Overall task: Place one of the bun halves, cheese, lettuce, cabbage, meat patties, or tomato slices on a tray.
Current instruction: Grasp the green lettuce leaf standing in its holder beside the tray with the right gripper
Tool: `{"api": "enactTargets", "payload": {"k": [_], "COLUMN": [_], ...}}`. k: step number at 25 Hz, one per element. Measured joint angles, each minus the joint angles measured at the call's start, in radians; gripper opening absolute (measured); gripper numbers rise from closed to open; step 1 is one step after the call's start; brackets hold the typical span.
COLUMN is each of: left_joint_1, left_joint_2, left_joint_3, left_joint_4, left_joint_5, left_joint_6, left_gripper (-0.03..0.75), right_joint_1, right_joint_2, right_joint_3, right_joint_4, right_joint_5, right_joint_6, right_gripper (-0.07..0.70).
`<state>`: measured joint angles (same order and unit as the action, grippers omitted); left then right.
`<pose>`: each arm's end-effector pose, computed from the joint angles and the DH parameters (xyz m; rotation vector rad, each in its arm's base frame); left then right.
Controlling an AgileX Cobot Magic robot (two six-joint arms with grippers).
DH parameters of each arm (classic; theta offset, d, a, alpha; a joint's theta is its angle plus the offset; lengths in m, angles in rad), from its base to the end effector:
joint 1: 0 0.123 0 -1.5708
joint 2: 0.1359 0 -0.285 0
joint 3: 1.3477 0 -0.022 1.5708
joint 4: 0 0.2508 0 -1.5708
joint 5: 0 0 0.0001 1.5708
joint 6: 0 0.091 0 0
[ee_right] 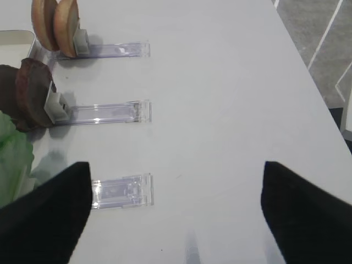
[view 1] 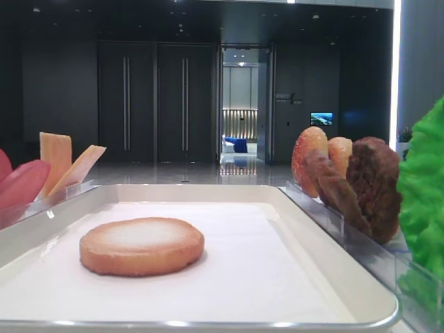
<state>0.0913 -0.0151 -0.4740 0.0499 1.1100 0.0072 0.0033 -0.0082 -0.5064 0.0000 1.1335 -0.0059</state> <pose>-0.0067 0.0035 0.2662 -0.0920 2.1037 0.1195 -0.0100 0.0000 0.2732 -0.0097 2.1025 -0.0016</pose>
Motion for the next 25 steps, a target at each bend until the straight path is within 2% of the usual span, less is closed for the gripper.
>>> {"api": "enactTargets", "payload": {"k": [25], "left_joint_1": [0.0], "left_joint_2": [0.0], "left_joint_3": [0.0], "left_joint_4": [0.0], "left_joint_5": [0.0], "left_joint_6": [0.0], "left_gripper": [0.695], "right_joint_1": [0.0], "right_joint_2": [0.0], "right_joint_3": [0.0], "right_joint_4": [0.0], "right_joint_5": [0.0], "right_joint_6": [0.0], "right_gripper": [0.591]}}
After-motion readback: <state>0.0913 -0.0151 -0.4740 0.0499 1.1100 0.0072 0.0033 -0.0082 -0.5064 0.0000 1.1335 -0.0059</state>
